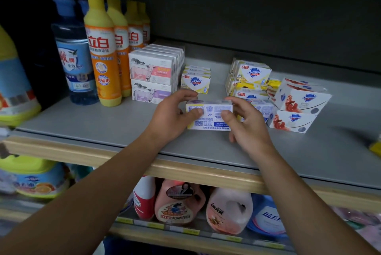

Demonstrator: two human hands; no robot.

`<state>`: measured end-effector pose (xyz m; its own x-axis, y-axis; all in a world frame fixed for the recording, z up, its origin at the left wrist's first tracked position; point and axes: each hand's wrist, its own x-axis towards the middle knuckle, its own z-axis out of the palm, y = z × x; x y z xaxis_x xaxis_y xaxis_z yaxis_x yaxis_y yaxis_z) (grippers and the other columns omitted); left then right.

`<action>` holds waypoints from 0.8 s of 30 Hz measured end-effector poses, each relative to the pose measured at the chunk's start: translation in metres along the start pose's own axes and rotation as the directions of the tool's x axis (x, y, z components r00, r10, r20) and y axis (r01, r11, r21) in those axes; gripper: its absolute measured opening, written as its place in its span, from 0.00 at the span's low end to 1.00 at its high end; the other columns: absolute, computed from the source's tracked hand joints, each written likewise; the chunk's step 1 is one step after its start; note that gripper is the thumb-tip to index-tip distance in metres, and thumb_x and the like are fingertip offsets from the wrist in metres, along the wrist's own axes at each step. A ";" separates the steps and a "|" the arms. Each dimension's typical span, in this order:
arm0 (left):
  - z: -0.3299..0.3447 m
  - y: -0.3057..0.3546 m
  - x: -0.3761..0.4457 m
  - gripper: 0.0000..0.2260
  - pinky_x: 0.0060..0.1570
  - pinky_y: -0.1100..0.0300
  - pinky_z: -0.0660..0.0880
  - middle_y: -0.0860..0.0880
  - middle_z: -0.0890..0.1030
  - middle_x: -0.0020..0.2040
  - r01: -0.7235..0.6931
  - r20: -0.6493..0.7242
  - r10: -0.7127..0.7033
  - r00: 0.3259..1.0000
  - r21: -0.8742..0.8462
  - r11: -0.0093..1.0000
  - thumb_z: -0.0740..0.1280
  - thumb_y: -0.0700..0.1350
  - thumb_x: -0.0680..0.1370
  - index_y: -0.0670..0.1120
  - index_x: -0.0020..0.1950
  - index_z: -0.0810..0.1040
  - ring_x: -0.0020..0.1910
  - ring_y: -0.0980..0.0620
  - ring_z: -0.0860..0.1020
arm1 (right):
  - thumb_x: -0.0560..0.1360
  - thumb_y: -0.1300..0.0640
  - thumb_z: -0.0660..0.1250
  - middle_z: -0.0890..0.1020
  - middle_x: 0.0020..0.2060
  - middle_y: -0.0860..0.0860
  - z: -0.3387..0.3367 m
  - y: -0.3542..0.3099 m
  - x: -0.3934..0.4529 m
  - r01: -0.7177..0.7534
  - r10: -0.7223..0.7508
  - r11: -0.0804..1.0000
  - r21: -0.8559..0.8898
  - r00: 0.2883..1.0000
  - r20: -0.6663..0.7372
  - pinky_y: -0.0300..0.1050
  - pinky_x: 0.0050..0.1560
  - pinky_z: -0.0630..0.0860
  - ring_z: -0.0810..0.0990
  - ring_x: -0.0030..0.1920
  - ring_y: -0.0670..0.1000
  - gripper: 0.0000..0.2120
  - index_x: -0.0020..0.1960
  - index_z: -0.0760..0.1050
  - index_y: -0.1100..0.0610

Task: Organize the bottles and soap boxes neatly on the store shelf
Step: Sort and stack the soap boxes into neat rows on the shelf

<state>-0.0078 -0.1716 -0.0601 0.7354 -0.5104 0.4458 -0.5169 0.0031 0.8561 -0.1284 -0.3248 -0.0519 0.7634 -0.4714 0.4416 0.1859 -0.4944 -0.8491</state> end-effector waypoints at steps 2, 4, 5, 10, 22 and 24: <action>0.000 0.001 0.000 0.12 0.36 0.53 0.76 0.55 0.81 0.55 0.043 -0.014 -0.044 0.999 -0.057 0.997 0.72 0.44 0.76 0.49 0.59 0.78 0.33 0.56 0.78 | 0.77 0.57 0.69 0.82 0.49 0.39 -0.002 -0.002 -0.003 0.028 -0.028 0.999 0.019 1.000 0.004 0.38 0.27 0.74 0.77 0.23 0.50 0.16 0.56 0.75 0.36; 0.000 0.005 -0.001 0.11 0.33 0.54 0.77 0.52 0.81 0.53 0.105 -0.014 -0.109 0.994 -0.173 0.979 0.70 0.46 0.77 0.48 0.60 0.77 0.29 0.50 0.78 | 0.76 0.58 0.70 0.81 0.50 0.40 -0.002 -0.003 -0.004 0.042 -0.043 0.998 0.052 0.999 0.011 0.38 0.28 0.76 0.80 0.28 0.48 0.19 0.56 0.75 0.35; 0.000 0.008 -0.001 0.12 0.33 0.54 0.78 0.49 0.81 0.54 0.140 -0.003 -0.145 0.989 -0.227 0.964 0.69 0.46 0.78 0.48 0.61 0.77 0.30 0.47 0.79 | 0.76 0.60 0.70 0.81 0.51 0.40 -0.001 -0.004 -0.005 0.050 -0.051 0.997 0.066 0.999 0.018 0.38 0.29 0.76 0.81 0.30 0.48 0.20 0.56 0.75 0.34; -0.002 0.016 -0.002 0.06 0.38 0.52 0.82 0.43 0.80 0.49 0.259 0.031 -0.268 0.963 -0.382 0.887 0.64 0.47 0.81 0.46 0.55 0.77 0.34 0.44 0.82 | 0.75 0.68 0.69 0.81 0.52 0.40 0.002 -0.002 -0.004 0.085 -0.092 0.992 0.094 0.993 0.076 0.37 0.38 0.78 0.84 0.40 0.52 0.24 0.57 0.75 0.40; -0.005 0.010 -0.001 0.20 0.57 0.45 0.79 0.45 0.76 0.65 0.230 0.055 -0.224 0.973 -0.324 0.918 0.69 0.32 0.75 0.43 0.66 0.73 0.59 0.49 0.79 | 0.77 0.67 0.66 0.72 0.63 0.45 0.003 0.008 0.001 0.148 -0.145 0.988 -0.041 0.987 0.073 0.38 0.59 0.73 0.73 0.64 0.43 0.17 0.57 0.74 0.47; -0.005 0.010 -0.002 0.27 0.59 0.54 0.78 0.44 0.77 0.64 0.212 0.055 -0.205 0.977 -0.245 0.946 0.71 0.30 0.73 0.43 0.70 0.71 0.60 0.54 0.77 | 0.74 0.71 0.68 0.69 0.67 0.48 0.003 0.010 0.001 0.103 -0.104 0.994 0.021 0.991 0.080 0.40 0.58 0.77 0.77 0.63 0.47 0.26 0.64 0.71 0.47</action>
<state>-0.0123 -0.1666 -0.0509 0.8006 -0.5463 0.2462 -0.2260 0.1053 0.9684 -0.1237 -0.3284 -0.0611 0.7865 -0.3576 0.5035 0.2768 -0.5246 -0.8051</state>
